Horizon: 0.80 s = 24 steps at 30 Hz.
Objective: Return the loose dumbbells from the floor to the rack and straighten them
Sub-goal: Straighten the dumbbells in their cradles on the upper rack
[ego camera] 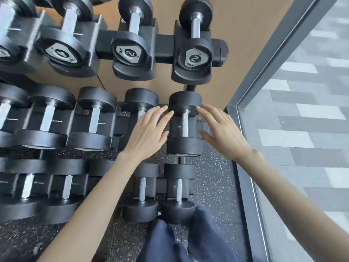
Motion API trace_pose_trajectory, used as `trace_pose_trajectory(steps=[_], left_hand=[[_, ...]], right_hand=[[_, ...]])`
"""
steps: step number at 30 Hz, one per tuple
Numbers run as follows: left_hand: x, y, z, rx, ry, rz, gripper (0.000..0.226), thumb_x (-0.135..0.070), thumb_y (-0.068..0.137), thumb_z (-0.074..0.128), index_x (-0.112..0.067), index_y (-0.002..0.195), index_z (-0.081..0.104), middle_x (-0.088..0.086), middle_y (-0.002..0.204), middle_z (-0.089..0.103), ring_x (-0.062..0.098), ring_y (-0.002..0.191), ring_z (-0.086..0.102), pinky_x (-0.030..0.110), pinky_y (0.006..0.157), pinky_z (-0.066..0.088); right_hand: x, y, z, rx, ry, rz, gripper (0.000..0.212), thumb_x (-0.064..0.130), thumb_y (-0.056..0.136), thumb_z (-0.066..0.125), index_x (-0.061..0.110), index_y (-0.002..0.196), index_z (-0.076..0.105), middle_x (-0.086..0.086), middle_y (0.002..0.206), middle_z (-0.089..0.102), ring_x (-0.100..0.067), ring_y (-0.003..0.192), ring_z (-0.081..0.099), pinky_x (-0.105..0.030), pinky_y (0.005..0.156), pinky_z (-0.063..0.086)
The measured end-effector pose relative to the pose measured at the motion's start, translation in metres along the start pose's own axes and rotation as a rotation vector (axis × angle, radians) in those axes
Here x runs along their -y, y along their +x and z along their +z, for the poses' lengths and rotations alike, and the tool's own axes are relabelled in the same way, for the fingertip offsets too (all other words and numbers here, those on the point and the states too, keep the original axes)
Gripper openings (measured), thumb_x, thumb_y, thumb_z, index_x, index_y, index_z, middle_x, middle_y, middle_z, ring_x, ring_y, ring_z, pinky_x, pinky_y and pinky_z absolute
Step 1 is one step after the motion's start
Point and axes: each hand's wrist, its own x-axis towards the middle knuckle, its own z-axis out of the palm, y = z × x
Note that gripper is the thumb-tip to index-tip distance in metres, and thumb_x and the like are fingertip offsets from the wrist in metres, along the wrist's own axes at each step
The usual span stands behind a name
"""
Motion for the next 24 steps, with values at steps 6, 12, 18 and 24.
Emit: trace_pose_trajectory(steps=[6, 12, 18, 24], left_hand=[[0.014, 0.029, 0.015, 0.015, -0.025, 0.041, 0.056, -0.021, 0.086, 0.06, -0.007, 0.137, 0.043, 0.017, 0.14, 0.045, 0.035, 0.126, 0.044, 0.047, 0.102, 0.042], [0.018, 0.063, 0.027, 0.002, -0.06, -0.011, 0.057, -0.024, 0.087, 0.055, -0.007, 0.139, 0.039, 0.016, 0.142, 0.042, 0.034, 0.128, 0.041, 0.047, 0.101, 0.042], [0.012, 0.125, 0.039, -0.06, -0.08, -0.131, 0.06, -0.024, 0.088, 0.058, -0.005, 0.141, 0.036, 0.017, 0.142, 0.041, 0.033, 0.127, 0.04, 0.044, 0.097, 0.044], [0.006, 0.18, 0.057, -0.048, -0.204, -0.335, 0.073, -0.027, 0.091, 0.057, -0.005, 0.148, 0.017, 0.014, 0.151, 0.028, 0.029, 0.134, 0.031, 0.043, 0.103, 0.041]], right_hand=[[-0.016, 0.033, 0.0, -0.022, -0.057, 0.06, 0.062, 0.017, 0.082, 0.067, 0.007, 0.137, 0.04, -0.013, 0.138, 0.046, -0.032, 0.123, 0.046, -0.043, 0.098, 0.04], [-0.05, 0.063, 0.008, 0.014, -0.03, 0.06, 0.059, 0.018, 0.085, 0.064, 0.008, 0.138, 0.039, -0.012, 0.139, 0.044, -0.032, 0.123, 0.045, -0.045, 0.098, 0.043], [-0.101, 0.12, -0.002, -0.054, 0.017, 0.007, 0.055, 0.018, 0.087, 0.061, 0.006, 0.136, 0.041, -0.012, 0.14, 0.043, -0.031, 0.124, 0.044, -0.04, 0.098, 0.042], [-0.134, 0.171, -0.011, -0.106, 0.051, 0.023, 0.051, 0.019, 0.088, 0.059, 0.01, 0.135, 0.042, -0.01, 0.137, 0.043, -0.029, 0.122, 0.042, -0.04, 0.078, 0.05]])
